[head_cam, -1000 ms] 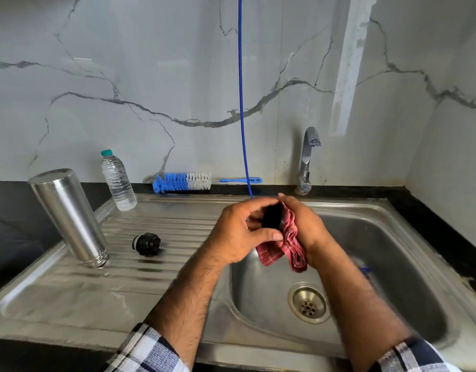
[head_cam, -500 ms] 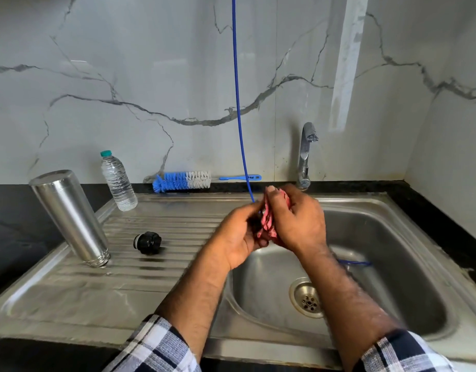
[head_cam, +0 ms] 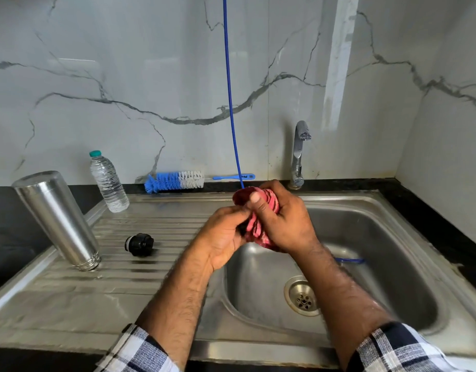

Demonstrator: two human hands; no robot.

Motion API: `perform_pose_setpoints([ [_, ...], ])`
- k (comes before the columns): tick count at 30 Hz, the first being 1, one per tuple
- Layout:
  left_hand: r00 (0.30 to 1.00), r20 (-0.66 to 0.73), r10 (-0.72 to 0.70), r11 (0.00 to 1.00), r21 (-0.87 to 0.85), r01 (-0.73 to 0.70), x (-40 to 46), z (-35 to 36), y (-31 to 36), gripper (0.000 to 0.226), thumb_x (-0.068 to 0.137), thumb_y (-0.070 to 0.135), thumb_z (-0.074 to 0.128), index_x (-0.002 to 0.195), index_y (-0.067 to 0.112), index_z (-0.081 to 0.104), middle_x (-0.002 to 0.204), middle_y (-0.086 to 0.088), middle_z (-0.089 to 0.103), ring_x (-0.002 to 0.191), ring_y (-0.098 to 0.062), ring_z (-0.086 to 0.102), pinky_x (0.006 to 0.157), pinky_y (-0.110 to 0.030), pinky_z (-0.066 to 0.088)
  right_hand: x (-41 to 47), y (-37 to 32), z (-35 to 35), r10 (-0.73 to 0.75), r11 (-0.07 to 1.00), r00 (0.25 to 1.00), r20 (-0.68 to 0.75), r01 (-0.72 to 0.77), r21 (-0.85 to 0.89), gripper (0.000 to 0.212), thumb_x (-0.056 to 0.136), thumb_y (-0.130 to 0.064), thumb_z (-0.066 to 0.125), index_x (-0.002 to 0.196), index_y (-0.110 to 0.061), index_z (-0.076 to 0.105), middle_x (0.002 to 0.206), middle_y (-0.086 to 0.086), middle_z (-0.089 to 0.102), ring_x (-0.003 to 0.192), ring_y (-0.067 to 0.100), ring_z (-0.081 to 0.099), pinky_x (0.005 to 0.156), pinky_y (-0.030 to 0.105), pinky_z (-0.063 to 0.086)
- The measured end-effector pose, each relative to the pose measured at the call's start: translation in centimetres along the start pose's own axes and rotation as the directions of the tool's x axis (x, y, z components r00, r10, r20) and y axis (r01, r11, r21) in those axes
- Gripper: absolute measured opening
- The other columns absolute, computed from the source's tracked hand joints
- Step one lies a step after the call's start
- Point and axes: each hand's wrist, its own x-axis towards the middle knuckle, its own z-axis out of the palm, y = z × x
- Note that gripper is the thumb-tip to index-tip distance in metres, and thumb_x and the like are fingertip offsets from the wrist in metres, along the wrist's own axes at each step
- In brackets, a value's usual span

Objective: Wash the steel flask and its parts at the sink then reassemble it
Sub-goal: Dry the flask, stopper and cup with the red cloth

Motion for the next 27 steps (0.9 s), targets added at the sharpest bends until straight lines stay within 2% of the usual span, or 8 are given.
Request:
perform_pose_setpoints([
  [4, 0.933, 0.087, 0.348, 0.689, 0.652, -0.318, 1.0, -0.9, -1.8, 0.038, 0.089, 0.007, 0.081, 0.123, 0.018, 0.068, 0.102, 0.009, 0.073, 0.09, -0.006, 0.067, 0.082, -0.022, 0.055, 0.8, 1.0, -0.4, 0.405, 0.855, 0.875, 0.265, -0.465, 0.228, 0.08, 0.084, -0.096, 0.041, 0.089, -0.023, 0.073, 0.089, 0.003, 0.079, 0.089, 0.023, 0.076, 0.095, 0.052, 0.06],
  [8, 0.819, 0.319, 0.476, 0.221, 0.859, -0.462, 1.0, -0.8, -2.1, 0.07, 0.082, 0.007, 0.085, 0.145, 0.02, 0.059, 0.131, 0.008, 0.065, 0.117, -0.001, 0.061, 0.106, -0.013, 0.045, 0.6, 0.3, -2.1, 0.436, 0.325, 0.59, 0.68, -0.808, 0.492, 0.073, 0.1, -0.074, 0.047, 0.107, -0.006, 0.075, 0.103, 0.025, 0.076, 0.094, 0.038, 0.074, 0.095, 0.05, 0.06],
  [10, 0.839, 0.253, 0.482, 0.262, 0.872, -0.414, 1.3, -0.8, -2.3, 0.063, 0.082, 0.018, 0.086, 0.14, 0.022, 0.063, 0.125, 0.008, 0.069, 0.112, -0.004, 0.065, 0.1, -0.02, 0.051, 0.6, 0.6, -2.3, 0.474, 0.379, 0.61, 0.635, -0.792, 0.478, 0.074, 0.1, -0.072, 0.051, 0.116, -0.004, 0.076, 0.115, 0.025, 0.076, 0.104, 0.038, 0.075, 0.106, 0.054, 0.055],
  [13, 0.913, 0.064, 0.403, 0.531, 0.797, -0.29, 1.9, -0.6, -2.9, 0.032, 0.079, 0.031, 0.081, 0.109, 0.022, 0.077, 0.096, 0.005, 0.078, 0.085, -0.012, 0.071, 0.078, -0.028, 0.056, 0.2, 0.4, -1.4, 0.511, 0.769, 0.817, 0.269, -0.574, 0.281, 0.059, 0.095, -0.078, 0.052, 0.097, -0.026, 0.078, 0.095, 0.003, 0.082, 0.092, 0.022, 0.079, 0.101, 0.052, 0.057],
  [17, 0.983, -0.156, -0.099, 0.987, 0.108, 0.117, 0.6, 0.6, -1.1, 0.043, 0.099, 0.05, 0.067, 0.104, 0.009, 0.079, 0.081, -0.009, 0.073, 0.068, -0.022, 0.067, 0.055, -0.029, 0.052, -0.2, 1.2, -0.3, 0.134, 0.928, 0.971, 0.199, -0.193, 0.318, 0.034, 0.098, -0.064, 0.062, 0.119, -0.039, 0.068, 0.114, -0.002, 0.074, 0.108, 0.015, 0.073, 0.102, 0.05, 0.058],
  [21, 0.95, -0.04, -0.31, 0.951, -0.01, 0.31, 0.6, -1.8, 0.0, 0.075, 0.083, 0.078, 0.071, 0.115, 0.011, 0.08, 0.099, -0.012, 0.07, 0.078, -0.022, 0.065, 0.06, -0.031, 0.051, -0.1, 1.4, -0.5, -0.082, 0.962, 0.935, 0.344, -0.016, 0.273, 0.05, 0.087, -0.052, 0.08, 0.131, -0.034, 0.063, 0.125, 0.0, 0.064, 0.114, 0.017, 0.069, 0.099, 0.038, 0.059],
  [24, 0.959, -0.167, -0.227, 0.954, 0.159, 0.254, 0.6, -1.0, -0.7, 0.072, 0.091, 0.082, 0.052, 0.107, 0.018, 0.08, 0.093, -0.009, 0.076, 0.072, -0.021, 0.07, 0.058, -0.03, 0.052, -0.4, 0.0, 0.3, -0.045, 0.959, 0.989, 0.143, 0.003, 0.282, 0.032, 0.093, -0.045, 0.077, 0.116, -0.025, 0.068, 0.105, -0.003, 0.076, 0.096, 0.013, 0.075, 0.083, 0.032, 0.06],
  [27, 0.932, -0.344, -0.116, 0.934, 0.282, 0.221, 0.6, 0.9, -2.0, 0.065, 0.101, 0.075, 0.041, 0.106, 0.021, 0.077, 0.102, -0.009, 0.081, 0.082, -0.023, 0.078, 0.062, -0.035, 0.062, 0.4, -1.2, 0.5, 0.383, 0.527, 0.917, 0.113, -0.318, 0.788, 0.025, 0.102, -0.033, 0.067, 0.101, -0.01, 0.075, 0.092, 0.007, 0.079, 0.084, 0.02, 0.077, 0.075, 0.032, 0.06],
])
